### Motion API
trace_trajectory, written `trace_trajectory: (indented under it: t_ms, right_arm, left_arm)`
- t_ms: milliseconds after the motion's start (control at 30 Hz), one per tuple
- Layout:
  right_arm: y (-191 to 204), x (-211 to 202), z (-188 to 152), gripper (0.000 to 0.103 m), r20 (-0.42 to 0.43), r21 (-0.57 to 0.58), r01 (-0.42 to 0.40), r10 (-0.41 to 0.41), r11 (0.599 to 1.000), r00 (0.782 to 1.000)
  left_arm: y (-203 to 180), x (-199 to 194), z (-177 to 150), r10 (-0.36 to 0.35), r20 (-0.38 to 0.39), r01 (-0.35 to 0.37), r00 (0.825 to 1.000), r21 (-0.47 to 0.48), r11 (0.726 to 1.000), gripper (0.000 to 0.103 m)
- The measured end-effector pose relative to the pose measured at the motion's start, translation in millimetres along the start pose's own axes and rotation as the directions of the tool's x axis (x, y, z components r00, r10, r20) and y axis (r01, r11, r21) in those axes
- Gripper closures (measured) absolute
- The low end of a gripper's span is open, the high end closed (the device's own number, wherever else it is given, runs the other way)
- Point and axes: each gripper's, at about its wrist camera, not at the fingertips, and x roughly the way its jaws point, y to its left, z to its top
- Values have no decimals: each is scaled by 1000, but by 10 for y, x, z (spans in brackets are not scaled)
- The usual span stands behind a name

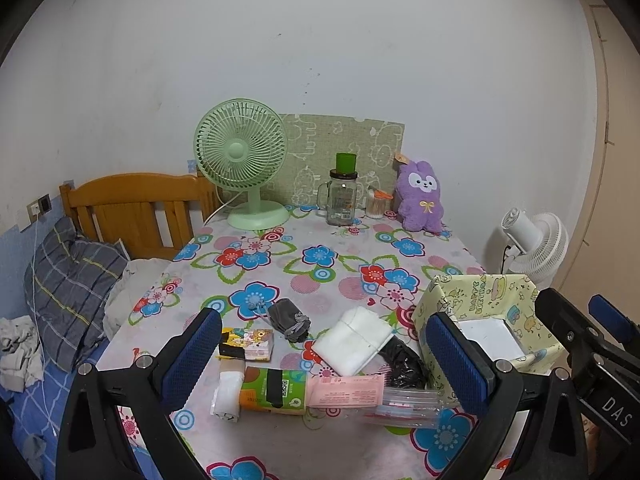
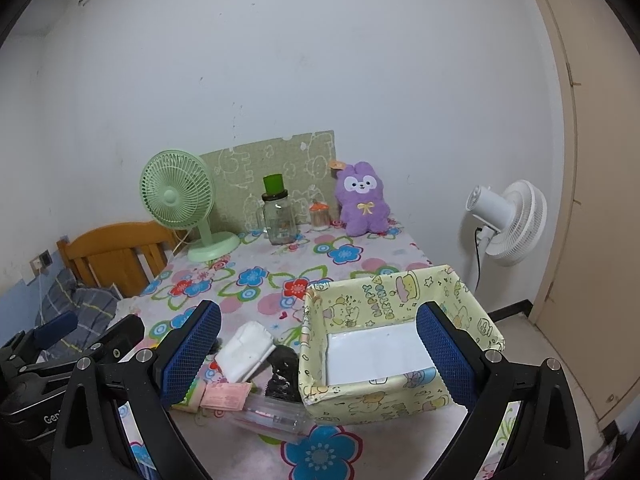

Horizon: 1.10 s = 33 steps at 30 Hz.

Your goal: Organize soft objects

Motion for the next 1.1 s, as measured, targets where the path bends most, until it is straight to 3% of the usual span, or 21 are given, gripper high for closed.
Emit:
trace_trajectory:
  t_ms: [933,1100]
  right_arm:
    - [-48,-78,-20,4,27,0,35,-35,999,999]
    - [-50,-59,-24,8,17,3,30,-30,1000,999]
  left_arm:
    - [-46,-22,-41,3,15,-3,1000,19,1000,0]
    - [-30,-14,-66,-7,14,7,1000,25,1000,0]
